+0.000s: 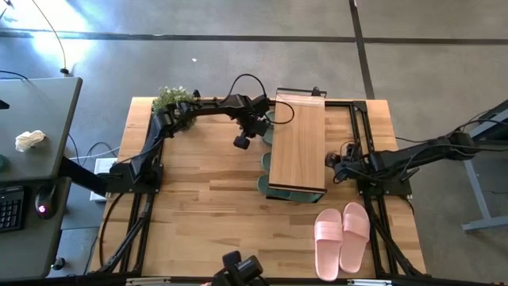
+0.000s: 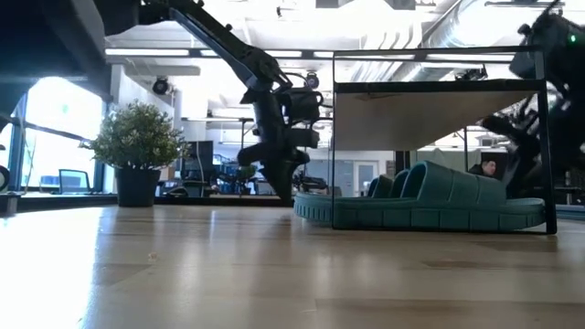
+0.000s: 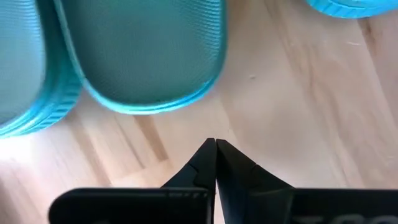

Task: Pick and place slides into the shelf
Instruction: Put the pink slide on the shelf

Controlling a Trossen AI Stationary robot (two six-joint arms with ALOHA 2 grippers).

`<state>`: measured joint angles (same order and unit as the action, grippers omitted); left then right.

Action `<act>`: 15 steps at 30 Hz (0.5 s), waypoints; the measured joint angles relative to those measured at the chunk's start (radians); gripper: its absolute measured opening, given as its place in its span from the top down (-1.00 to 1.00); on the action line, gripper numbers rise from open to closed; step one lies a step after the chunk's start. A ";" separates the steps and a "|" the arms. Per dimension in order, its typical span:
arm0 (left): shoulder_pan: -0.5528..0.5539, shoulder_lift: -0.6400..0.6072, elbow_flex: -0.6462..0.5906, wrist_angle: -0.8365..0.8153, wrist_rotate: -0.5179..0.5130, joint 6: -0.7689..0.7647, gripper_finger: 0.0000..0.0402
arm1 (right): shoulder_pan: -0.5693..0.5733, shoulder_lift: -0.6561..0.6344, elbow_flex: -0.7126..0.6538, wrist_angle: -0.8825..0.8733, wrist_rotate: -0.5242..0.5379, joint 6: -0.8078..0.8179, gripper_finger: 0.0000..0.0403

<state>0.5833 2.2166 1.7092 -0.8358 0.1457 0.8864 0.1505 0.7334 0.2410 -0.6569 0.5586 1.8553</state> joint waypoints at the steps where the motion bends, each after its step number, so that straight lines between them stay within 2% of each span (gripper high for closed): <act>1: 0.000 -0.004 0.000 -0.002 -0.001 -0.001 1.00 | 0.000 0.000 0.026 -0.051 0.010 -0.009 1.00; 5: -0.001 -0.016 0.000 -0.025 -0.005 -0.008 1.00 | 0.000 0.007 0.137 -0.228 0.033 -0.043 1.00; 15: -0.001 -0.035 0.000 -0.119 0.000 -0.096 1.00 | 0.000 0.045 0.286 -0.311 0.039 -0.144 1.00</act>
<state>0.5823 2.1815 1.7092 -0.9547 0.1455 0.7902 0.1509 0.7786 0.5272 -0.9677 0.5976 1.7118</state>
